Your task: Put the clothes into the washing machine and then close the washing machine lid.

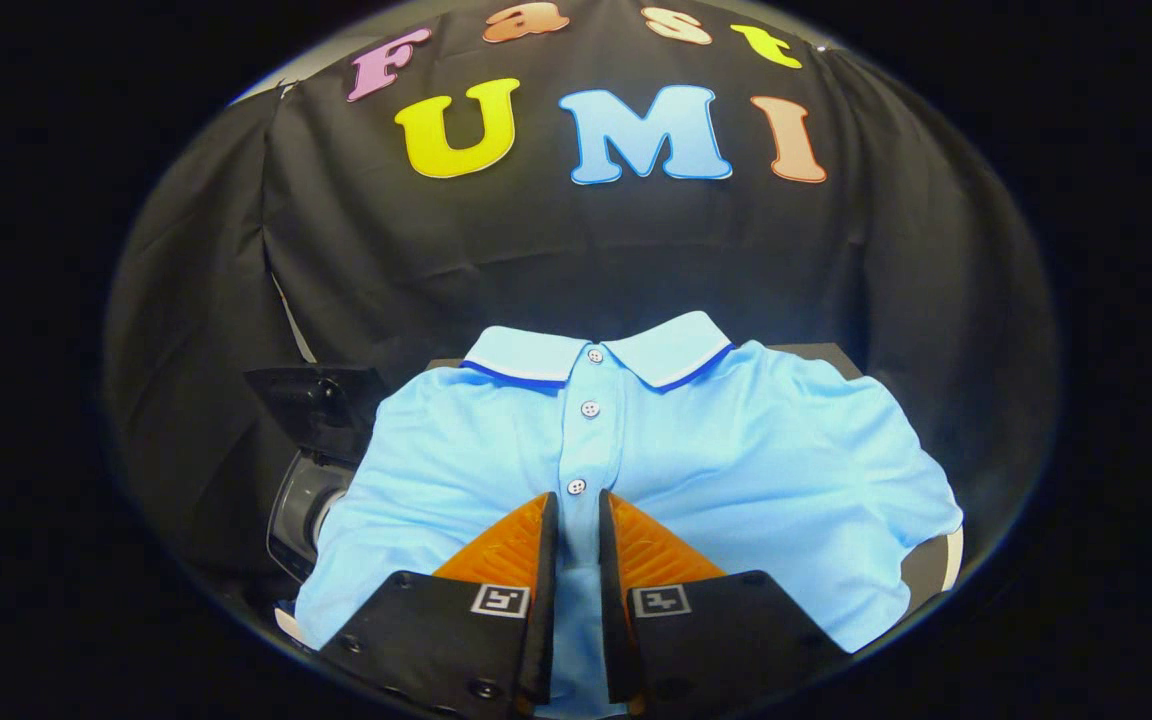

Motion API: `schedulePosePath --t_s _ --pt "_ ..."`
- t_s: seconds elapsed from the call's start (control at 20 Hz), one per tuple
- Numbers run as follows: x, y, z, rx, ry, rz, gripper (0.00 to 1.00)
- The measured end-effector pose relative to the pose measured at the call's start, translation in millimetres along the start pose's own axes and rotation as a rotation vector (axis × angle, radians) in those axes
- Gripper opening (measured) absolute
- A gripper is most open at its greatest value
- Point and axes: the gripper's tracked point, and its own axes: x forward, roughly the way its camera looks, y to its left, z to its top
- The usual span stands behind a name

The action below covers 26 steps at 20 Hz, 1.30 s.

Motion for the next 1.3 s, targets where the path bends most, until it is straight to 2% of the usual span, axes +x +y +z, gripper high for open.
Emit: schedulePosePath --t_s 0.05,0.1,0.15,0.3,0.55,0.8,1.3 --pt "-0.5 2.3 0.7 -0.021 -0.009 0.013 0.23" --pt "-1.0 3.7 2.7 0.022 -0.017 0.000 0.23" --pt "-1.8 -1.0 0.7 0.013 -0.019 0.009 0.02" --pt "-7.5 3.2 9.6 0.032 -0.058 0.016 0.02" --pt "-26.3 18.3 42.8 0.071 -0.168 0.093 0.01" --pt "-45.0 53.1 68.9 0.129 -0.262 0.211 0.01" --pt "-61.6 130.6 93.4 0.115 -0.307 0.371 0.01"
